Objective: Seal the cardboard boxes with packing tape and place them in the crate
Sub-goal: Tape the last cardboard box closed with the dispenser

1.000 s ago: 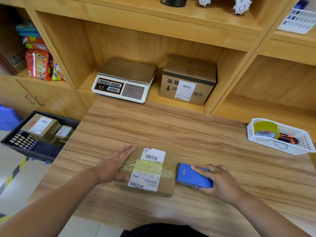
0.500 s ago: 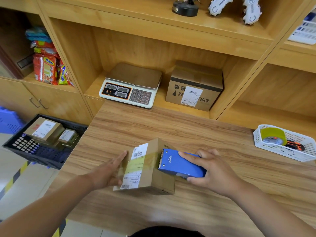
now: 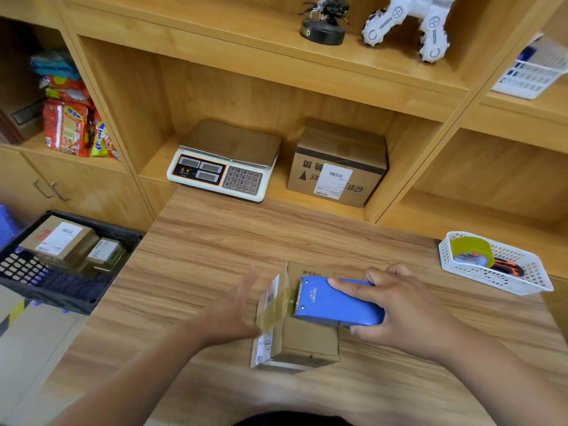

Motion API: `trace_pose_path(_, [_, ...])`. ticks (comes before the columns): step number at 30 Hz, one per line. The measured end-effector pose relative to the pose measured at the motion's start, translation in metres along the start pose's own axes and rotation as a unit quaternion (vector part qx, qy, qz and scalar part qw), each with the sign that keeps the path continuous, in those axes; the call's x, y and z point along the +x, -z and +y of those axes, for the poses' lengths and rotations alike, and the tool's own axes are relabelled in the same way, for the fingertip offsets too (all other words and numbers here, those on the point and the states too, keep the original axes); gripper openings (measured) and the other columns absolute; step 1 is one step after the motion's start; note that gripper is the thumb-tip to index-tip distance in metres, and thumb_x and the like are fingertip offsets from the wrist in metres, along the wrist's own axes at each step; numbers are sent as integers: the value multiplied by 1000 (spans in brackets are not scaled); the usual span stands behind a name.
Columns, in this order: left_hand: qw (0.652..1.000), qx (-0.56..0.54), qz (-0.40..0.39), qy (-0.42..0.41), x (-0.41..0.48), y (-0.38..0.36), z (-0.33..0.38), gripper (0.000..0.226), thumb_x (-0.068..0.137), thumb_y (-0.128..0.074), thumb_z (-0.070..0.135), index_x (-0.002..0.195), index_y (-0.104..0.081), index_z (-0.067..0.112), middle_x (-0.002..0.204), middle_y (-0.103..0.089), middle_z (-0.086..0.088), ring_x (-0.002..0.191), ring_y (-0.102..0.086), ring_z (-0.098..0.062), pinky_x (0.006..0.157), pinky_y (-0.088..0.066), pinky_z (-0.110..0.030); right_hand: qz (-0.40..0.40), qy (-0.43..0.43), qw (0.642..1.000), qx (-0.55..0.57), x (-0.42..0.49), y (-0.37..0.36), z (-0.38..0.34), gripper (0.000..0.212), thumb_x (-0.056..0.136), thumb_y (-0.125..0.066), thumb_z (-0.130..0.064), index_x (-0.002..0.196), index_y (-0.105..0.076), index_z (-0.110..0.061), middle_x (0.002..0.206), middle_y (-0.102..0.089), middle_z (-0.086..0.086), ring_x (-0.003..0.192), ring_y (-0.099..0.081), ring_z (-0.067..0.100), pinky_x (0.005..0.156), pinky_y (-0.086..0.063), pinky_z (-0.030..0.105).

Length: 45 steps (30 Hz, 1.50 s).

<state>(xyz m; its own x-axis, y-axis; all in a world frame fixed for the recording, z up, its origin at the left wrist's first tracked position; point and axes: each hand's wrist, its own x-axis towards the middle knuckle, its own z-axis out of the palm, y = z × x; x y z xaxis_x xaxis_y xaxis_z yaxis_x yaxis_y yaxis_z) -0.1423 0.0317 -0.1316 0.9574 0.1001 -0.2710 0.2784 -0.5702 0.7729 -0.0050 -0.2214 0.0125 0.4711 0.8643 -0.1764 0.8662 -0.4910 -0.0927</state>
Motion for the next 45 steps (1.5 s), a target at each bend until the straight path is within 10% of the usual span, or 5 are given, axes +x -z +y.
trace_pose_path(4, [992,-75,31,-92,-10,19,45,129,59,-80,48,138,22,54,149,-11,39,137,-6,16,103,-13,1,-5,11,1000,-2,14,0,-17,65,73,-46,-71,113,4,-82,86,-31,-28,89,-25,14,66,-19,7])
trace_pose_path(12, [998,6,33,-58,-13,14,42,137,55,-84,47,122,34,60,143,-17,36,131,-10,21,105,-13,-2,-9,28,1000,0,30,5,-25,69,72,-45,-71,121,2,-80,96,-39,-18,88,-27,13,56,-15,14])
trace_pose_path(45, [999,19,-13,-42,-9,15,58,111,64,-77,51,137,6,58,140,-22,46,134,-15,15,112,-18,-26,-35,-8,984,173,-52,-4,98,81,69,-74,-44,116,-20,-83,98,-46,-23,92,-35,2,83,-32,10])
